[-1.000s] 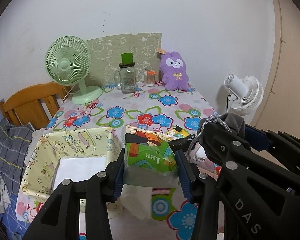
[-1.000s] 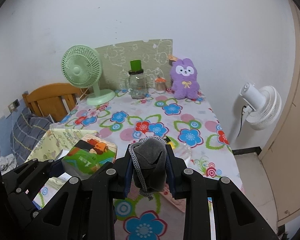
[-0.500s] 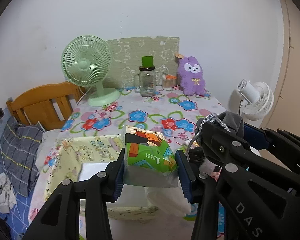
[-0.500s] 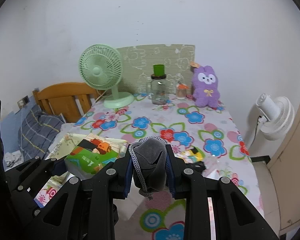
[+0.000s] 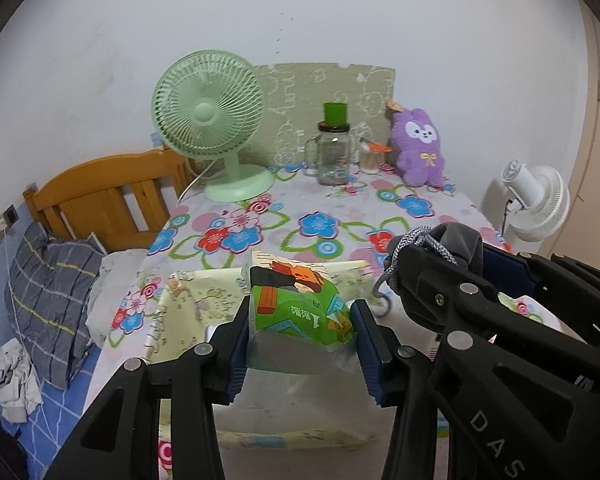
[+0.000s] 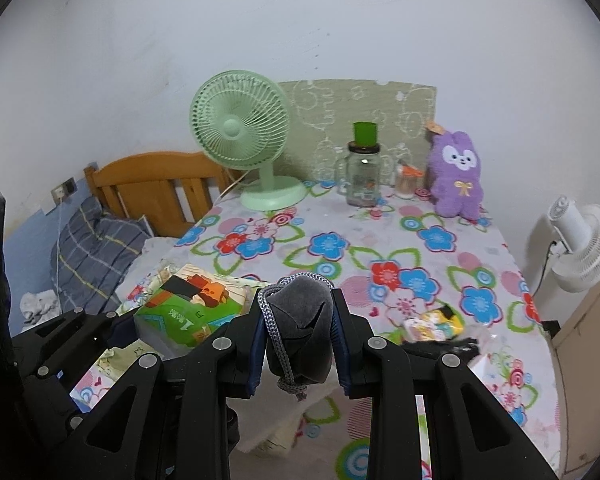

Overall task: Organize soft objects
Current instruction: 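Carry the green pack and grey sock over the paper box with both tools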

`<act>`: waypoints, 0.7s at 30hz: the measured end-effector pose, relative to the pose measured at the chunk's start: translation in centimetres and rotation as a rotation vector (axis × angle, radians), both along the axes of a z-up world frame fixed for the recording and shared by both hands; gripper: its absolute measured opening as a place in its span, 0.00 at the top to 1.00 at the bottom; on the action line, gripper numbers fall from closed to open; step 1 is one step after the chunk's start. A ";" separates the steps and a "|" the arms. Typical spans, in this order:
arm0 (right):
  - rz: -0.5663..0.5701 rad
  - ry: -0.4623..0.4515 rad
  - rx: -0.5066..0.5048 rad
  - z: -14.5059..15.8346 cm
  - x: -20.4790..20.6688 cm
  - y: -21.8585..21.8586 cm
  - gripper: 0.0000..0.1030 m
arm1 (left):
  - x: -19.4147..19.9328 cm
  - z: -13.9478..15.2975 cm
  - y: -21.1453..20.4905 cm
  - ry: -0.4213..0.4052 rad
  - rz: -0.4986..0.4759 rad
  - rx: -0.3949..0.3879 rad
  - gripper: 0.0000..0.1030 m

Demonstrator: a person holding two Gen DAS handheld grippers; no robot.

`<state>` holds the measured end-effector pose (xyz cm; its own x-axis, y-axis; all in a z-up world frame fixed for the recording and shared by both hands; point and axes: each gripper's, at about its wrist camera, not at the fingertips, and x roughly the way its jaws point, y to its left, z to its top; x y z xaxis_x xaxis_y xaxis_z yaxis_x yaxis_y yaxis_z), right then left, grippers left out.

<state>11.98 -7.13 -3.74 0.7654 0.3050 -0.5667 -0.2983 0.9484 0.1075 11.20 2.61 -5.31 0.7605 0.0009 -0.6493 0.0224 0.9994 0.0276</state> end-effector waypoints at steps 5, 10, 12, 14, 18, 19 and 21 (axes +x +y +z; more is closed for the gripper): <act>0.028 0.023 -0.007 -0.8 1.1 2.0 0.69 | 0.7 -1.0 1.7 0.025 0.019 0.001 0.53; 0.050 0.052 -0.018 -1.9 2.3 3.7 0.69 | 1.7 -2.4 3.3 0.060 0.044 -0.004 0.53; 0.054 0.065 -0.022 -2.5 2.7 4.3 0.69 | 2.2 -3.2 3.9 0.083 0.053 -0.010 0.53; 0.058 0.082 -0.028 -3.1 3.2 4.8 0.69 | 2.5 -3.8 4.4 0.101 0.055 -0.013 0.53; 0.062 0.111 -0.041 -4.1 4.0 5.6 0.69 | 3.0 -5.2 5.1 0.141 0.059 -0.018 0.53; 0.063 0.117 -0.043 -4.3 4.1 5.7 0.69 | 3.1 -5.5 5.2 0.150 0.058 -0.020 0.53; 0.063 0.129 -0.045 -4.7 4.5 6.0 0.69 | 3.4 -5.9 5.4 0.162 0.059 -0.024 0.53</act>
<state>16.47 -1.13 -8.49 0.6652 0.3225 -0.6734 -0.3439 0.9329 0.1071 14.61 7.97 -11.22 0.6449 0.0251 -0.7638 -0.0336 0.9994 0.0045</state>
